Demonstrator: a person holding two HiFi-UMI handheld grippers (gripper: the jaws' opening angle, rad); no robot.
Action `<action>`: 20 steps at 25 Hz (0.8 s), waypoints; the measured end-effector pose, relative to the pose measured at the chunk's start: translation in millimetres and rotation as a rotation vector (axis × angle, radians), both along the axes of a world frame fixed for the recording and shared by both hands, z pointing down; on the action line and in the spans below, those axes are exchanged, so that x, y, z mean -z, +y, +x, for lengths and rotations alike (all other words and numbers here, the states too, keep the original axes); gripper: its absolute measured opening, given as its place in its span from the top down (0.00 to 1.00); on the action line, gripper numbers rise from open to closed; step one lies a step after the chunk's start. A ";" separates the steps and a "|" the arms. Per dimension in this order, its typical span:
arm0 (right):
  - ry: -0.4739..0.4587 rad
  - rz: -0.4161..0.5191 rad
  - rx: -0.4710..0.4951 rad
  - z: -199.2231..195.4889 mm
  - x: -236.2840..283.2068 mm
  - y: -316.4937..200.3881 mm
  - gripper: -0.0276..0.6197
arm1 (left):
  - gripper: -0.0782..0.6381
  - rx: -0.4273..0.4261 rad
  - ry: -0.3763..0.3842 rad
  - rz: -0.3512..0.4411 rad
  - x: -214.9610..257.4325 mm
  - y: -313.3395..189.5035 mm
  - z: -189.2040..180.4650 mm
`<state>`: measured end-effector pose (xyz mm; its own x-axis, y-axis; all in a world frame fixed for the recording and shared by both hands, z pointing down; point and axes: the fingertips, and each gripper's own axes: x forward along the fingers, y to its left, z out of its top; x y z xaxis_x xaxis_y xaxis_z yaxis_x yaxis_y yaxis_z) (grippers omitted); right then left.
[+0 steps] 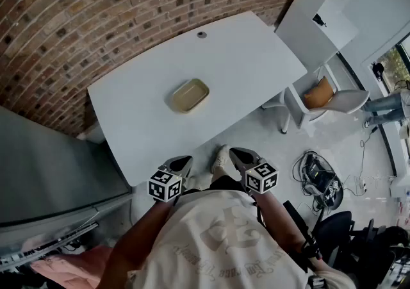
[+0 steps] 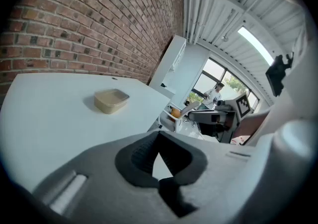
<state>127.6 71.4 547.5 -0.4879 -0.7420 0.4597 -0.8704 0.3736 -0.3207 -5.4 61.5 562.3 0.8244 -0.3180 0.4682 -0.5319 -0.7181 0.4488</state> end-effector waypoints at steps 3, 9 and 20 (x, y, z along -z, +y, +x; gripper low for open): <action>-0.006 0.008 0.011 -0.9 4.0 7.7 0.95 | 0.89 0.000 -0.005 -0.009 -1.0 11.0 0.1; -0.020 0.022 0.013 0.6 9.0 10.6 0.95 | 0.89 -0.004 -0.005 -0.005 3.9 18.4 1.0; 0.000 0.042 0.110 -19.7 12.5 -22.1 0.95 | 0.88 0.127 -0.008 -0.005 2.5 8.5 -33.3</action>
<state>107.9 49.4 535.0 -0.5675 -0.7024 0.4297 -0.8234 0.4801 -0.3025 -38.7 70.0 559.9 0.7742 -0.4171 0.4761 -0.6216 -0.6428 0.4477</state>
